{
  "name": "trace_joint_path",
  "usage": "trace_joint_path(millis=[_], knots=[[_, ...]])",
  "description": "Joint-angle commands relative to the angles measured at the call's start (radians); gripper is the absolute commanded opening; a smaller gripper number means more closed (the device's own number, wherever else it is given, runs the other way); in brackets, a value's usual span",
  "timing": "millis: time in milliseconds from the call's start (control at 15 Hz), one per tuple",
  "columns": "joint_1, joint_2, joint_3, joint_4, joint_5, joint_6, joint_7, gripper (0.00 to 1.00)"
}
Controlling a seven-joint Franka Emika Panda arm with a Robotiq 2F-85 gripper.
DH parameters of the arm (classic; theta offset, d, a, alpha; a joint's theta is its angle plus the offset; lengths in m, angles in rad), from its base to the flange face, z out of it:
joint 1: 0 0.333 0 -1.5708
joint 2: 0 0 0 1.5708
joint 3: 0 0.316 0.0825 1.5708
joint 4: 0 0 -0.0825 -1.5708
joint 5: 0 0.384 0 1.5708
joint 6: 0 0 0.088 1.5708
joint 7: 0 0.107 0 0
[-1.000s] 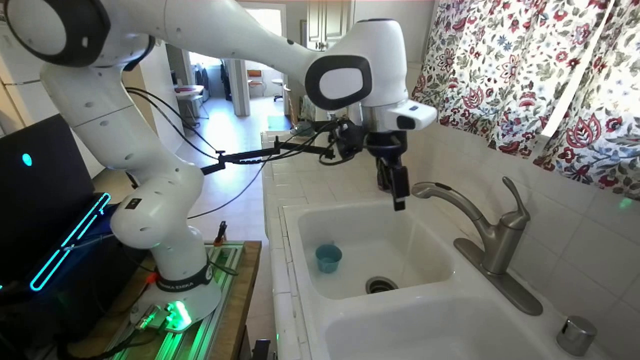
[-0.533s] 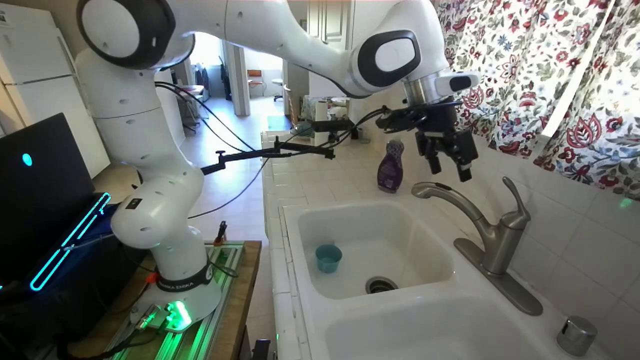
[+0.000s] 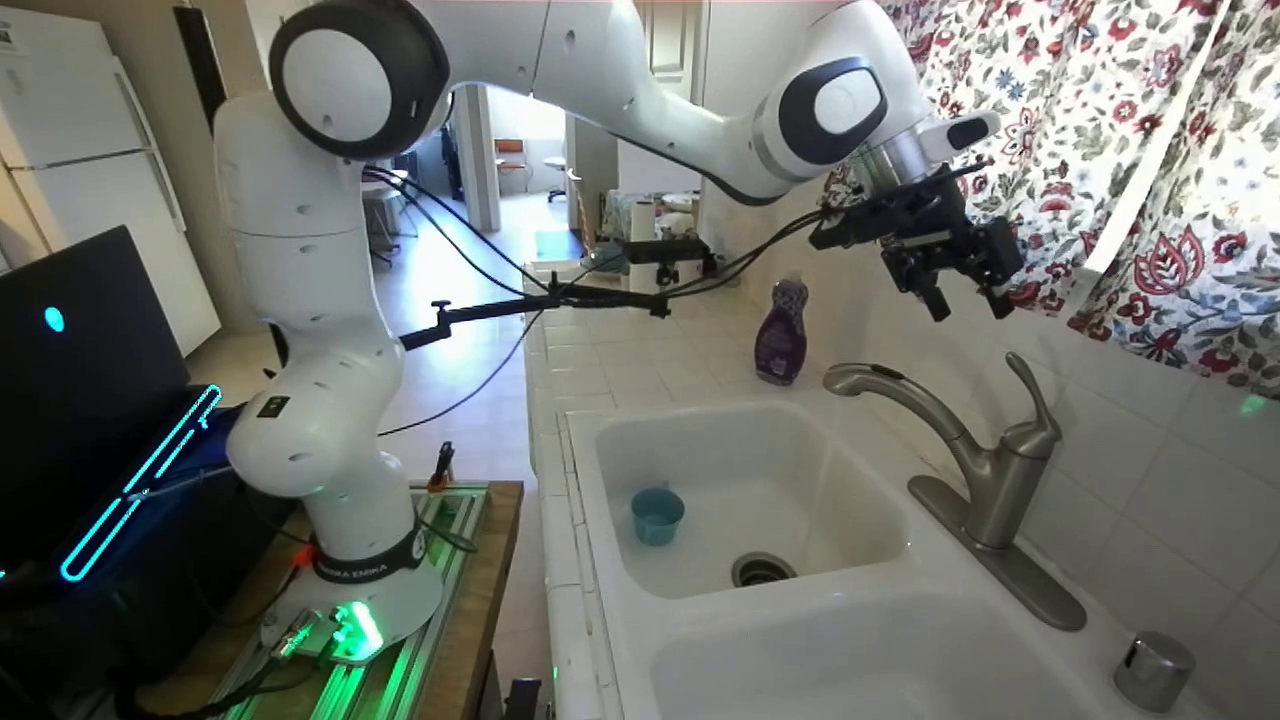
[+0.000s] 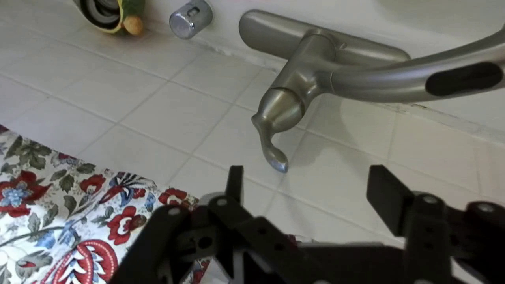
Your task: Open the tap
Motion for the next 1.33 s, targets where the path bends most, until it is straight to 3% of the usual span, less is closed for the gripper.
trace_joint_path(millis=[0,467,1267], knots=[[0.023,0.069,-0.014,0.072,-0.063,0.035,-0.002,0.50],[0.039,0.126,-0.044,0.082,-0.130,0.132,0.023,0.02],[0.055,0.168,-0.083,0.077,-0.154,0.249,0.030,0.00]])
